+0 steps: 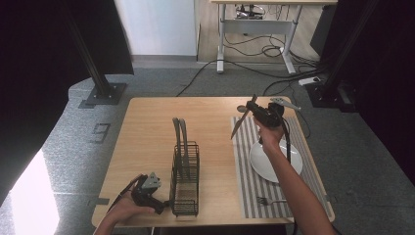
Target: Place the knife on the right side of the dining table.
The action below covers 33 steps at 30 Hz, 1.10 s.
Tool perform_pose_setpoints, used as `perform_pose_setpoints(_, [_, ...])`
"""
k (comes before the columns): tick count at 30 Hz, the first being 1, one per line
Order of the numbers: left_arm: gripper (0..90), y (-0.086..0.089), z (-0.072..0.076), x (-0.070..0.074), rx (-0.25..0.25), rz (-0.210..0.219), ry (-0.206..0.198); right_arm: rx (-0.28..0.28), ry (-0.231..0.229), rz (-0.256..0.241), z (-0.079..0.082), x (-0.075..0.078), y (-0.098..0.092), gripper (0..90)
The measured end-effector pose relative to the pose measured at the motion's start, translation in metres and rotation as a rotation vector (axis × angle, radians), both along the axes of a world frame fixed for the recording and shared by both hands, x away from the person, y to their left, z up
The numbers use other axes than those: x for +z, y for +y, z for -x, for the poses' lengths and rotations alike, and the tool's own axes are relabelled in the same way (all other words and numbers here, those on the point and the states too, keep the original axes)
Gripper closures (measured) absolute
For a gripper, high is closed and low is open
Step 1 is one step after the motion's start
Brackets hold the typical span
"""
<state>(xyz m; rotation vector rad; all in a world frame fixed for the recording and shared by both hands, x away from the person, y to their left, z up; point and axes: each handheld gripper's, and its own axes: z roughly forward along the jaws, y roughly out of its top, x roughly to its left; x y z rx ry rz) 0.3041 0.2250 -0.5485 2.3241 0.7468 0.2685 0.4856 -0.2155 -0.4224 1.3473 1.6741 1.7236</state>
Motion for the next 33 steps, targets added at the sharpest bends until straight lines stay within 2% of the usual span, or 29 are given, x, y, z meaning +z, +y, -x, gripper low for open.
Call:
perform_pose_setpoints(11, [0.0, 0.0, 0.0, 0.0, 0.0, 0.0, 0.0, -0.047, -0.007, 0.021, -0.001, 0.002, -0.013, 82.6])
perform_pose_setpoints(21, [0.0, 0.0, 0.0, 0.0, 0.0, 0.0, 0.0, -0.067, -0.007, 0.026, -0.007, 0.0, -0.015, 82.6])
perform_pose_setpoints(33, [0.0, 0.0, 0.0, 0.0, 0.0, 0.0, 0.0, -0.104, 0.007, 0.033, -0.018, -0.009, -0.019, 82.6])
